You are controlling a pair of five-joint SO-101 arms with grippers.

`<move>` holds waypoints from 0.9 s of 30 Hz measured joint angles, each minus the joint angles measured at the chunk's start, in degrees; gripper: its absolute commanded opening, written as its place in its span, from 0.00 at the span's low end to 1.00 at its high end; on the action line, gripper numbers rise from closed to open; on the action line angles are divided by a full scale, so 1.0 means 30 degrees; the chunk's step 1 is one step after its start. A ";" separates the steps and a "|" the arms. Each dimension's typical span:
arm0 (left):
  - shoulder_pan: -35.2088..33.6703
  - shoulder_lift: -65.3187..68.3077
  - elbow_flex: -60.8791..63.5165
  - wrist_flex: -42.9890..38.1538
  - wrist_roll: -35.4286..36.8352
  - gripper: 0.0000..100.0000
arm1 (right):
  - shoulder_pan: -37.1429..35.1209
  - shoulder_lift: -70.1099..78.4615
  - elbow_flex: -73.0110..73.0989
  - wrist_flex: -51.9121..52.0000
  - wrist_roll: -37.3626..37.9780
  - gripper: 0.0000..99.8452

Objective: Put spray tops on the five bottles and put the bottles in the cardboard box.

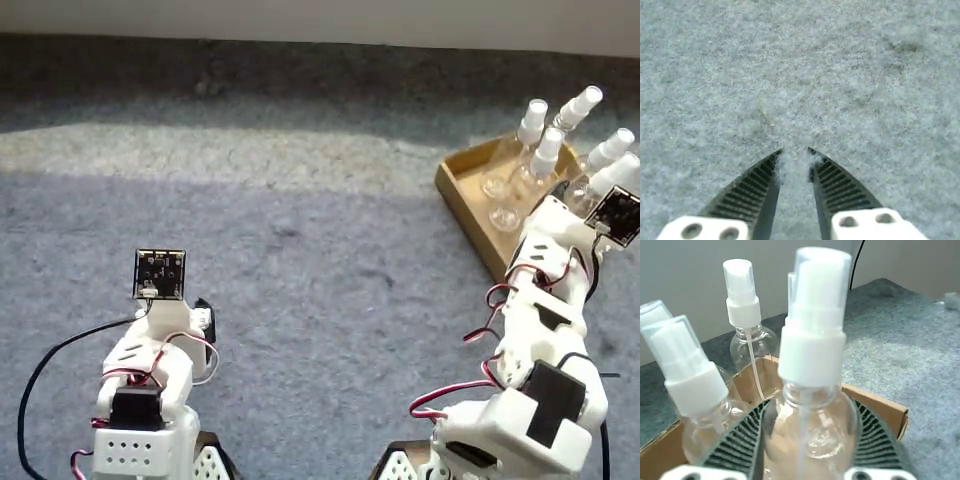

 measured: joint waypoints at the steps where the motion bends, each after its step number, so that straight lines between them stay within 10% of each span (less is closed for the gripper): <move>1: 0.0000 0.0000 0.0000 0.0000 0.0000 0.04 | 0.0000 0.0088 0.0000 0.0000 0.0000 0.13; 27: 0.0000 0.0000 0.0000 0.0000 0.0000 0.04 | -0.0674 0.3810 -0.0029 -0.5597 0.3048 0.13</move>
